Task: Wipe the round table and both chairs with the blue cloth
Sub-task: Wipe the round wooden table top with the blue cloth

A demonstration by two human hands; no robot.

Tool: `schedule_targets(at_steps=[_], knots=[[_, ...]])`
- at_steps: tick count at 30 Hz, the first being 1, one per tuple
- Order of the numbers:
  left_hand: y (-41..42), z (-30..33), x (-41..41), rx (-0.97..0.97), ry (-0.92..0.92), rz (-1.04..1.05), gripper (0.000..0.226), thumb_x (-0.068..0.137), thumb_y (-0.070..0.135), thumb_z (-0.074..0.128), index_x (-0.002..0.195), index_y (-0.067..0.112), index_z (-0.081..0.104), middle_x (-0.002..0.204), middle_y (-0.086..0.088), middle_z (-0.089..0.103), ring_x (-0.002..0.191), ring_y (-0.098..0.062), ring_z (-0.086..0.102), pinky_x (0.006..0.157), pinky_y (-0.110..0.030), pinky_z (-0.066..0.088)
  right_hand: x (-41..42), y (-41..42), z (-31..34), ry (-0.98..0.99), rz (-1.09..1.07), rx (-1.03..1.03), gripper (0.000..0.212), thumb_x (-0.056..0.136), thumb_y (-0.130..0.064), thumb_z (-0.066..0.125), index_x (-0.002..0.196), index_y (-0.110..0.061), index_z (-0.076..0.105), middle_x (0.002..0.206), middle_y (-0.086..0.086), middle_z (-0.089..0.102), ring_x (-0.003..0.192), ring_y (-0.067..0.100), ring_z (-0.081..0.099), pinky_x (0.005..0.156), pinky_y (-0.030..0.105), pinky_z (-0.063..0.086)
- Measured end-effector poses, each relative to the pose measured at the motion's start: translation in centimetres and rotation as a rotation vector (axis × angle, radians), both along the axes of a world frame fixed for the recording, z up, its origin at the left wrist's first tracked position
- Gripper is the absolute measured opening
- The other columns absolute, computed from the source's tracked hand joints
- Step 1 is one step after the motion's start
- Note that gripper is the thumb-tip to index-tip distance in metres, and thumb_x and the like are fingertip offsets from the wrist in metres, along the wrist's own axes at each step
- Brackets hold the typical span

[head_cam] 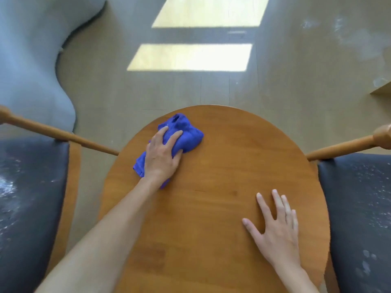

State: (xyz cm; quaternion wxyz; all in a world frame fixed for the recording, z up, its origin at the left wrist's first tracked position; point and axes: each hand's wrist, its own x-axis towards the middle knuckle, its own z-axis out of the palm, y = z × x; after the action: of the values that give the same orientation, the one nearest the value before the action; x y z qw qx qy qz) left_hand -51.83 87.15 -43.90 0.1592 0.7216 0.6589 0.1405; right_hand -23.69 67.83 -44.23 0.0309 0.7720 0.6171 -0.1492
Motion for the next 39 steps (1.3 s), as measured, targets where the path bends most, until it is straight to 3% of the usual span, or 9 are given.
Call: schedule_targets(at_steps=[5,11,18,23,27,29,31,35,39], knots=[[-5.6,-0.1,-9.4,0.002,0.004,0.397,0.051,0.087,0.026,0.066,0.135,0.025,0.050,0.147,-0.010,0.034,0.132,-0.031,0.035,0.104,-0.049,0.032,-0.4,0.3,0.0,-0.018,-0.008,-0.028,0.082,0.083,-0.076,0.019,0.145,-0.028,0.041,0.155,0.006,0.023,0.144,0.028,0.018,0.110,0.056,0.029],[-6.6,-0.8,-6.2,0.052,0.060,0.448,0.048,0.089,0.023,0.061,0.135,0.020,0.049,0.149,-0.015,0.032,0.134,-0.036,0.033,0.106,-0.054,0.029,-0.7,0.3,0.1,0.023,-0.010,-0.003,0.079,0.085,-0.073,0.024,0.147,-0.027,0.038,0.157,0.007,0.022,0.145,0.027,0.014,0.113,0.055,0.024],[-8.6,-1.4,6.4,0.100,0.030,0.145,0.047,0.083,0.021,0.067,0.129,0.019,0.056,0.142,-0.019,0.042,0.124,-0.039,0.043,0.100,-0.054,0.037,0.3,0.0,0.3,0.073,0.031,-0.046,0.079,0.083,-0.071,0.020,0.152,-0.033,0.016,0.162,-0.001,0.001,0.148,0.018,-0.009,0.119,0.042,0.000],[-11.2,-0.5,17.0,-0.002,-0.046,-0.111,0.048,0.077,0.036,0.056,0.123,0.025,0.060,0.140,-0.016,0.048,0.120,-0.038,0.051,0.095,-0.052,0.042,2.0,-2.2,0.5,0.010,-0.004,-0.032,0.067,0.084,-0.058,0.040,0.142,-0.024,0.047,0.155,0.010,0.031,0.142,0.027,0.021,0.110,0.054,0.031],[-12.9,0.0,21.6,-0.081,-0.005,-0.345,0.054,0.071,0.042,0.068,0.124,0.030,0.060,0.142,-0.014,0.047,0.121,-0.036,0.052,0.097,-0.049,0.045,3.1,-5.5,0.7,-0.034,-0.056,-0.063,0.068,0.083,-0.058,0.036,0.136,-0.019,0.054,0.151,0.016,0.036,0.139,0.032,0.026,0.099,0.063,0.036],[-13.3,0.0,21.6,-0.089,0.017,-0.443,0.052,0.075,0.040,0.058,0.127,0.031,0.058,0.143,-0.013,0.045,0.123,-0.035,0.051,0.098,-0.048,0.045,3.4,-5.8,0.8,-0.041,-0.038,-0.087,0.070,0.082,-0.059,0.035,0.135,-0.018,0.055,0.152,0.015,0.035,0.140,0.033,0.026,0.098,0.065,0.036],[-13.1,-0.2,19.9,-0.075,0.035,-0.481,0.055,0.077,0.040,0.039,0.128,0.032,0.057,0.142,-0.012,0.047,0.120,-0.034,0.052,0.095,-0.044,0.046,3.4,-5.7,1.0,-0.044,-0.027,-0.100,0.070,0.086,-0.062,0.034,0.142,-0.022,0.046,0.156,0.013,0.026,0.143,0.031,0.019,0.103,0.063,0.031],[-13.3,0.2,12.7,-0.037,0.071,-0.374,0.056,0.077,0.041,0.040,0.131,0.033,0.051,0.140,-0.011,0.048,0.113,-0.031,0.052,0.086,-0.041,0.047,3.5,-5.9,1.6,-0.049,-0.004,-0.227,0.074,0.091,-0.067,0.025,0.153,-0.037,-0.003,0.161,0.001,-0.016,0.148,0.021,-0.015,0.118,0.050,0.007],[-14.9,0.6,1.4,-0.093,0.078,-0.039,0.058,0.079,0.045,0.045,0.136,0.033,0.046,0.142,-0.011,0.045,0.118,-0.032,0.047,0.088,-0.045,0.047,2.9,-5.6,2.5,-0.058,-0.032,-0.293,0.075,0.090,-0.069,0.016,0.151,-0.038,-0.013,0.159,0.000,-0.022,0.146,0.021,-0.019,0.119,0.048,0.003]])
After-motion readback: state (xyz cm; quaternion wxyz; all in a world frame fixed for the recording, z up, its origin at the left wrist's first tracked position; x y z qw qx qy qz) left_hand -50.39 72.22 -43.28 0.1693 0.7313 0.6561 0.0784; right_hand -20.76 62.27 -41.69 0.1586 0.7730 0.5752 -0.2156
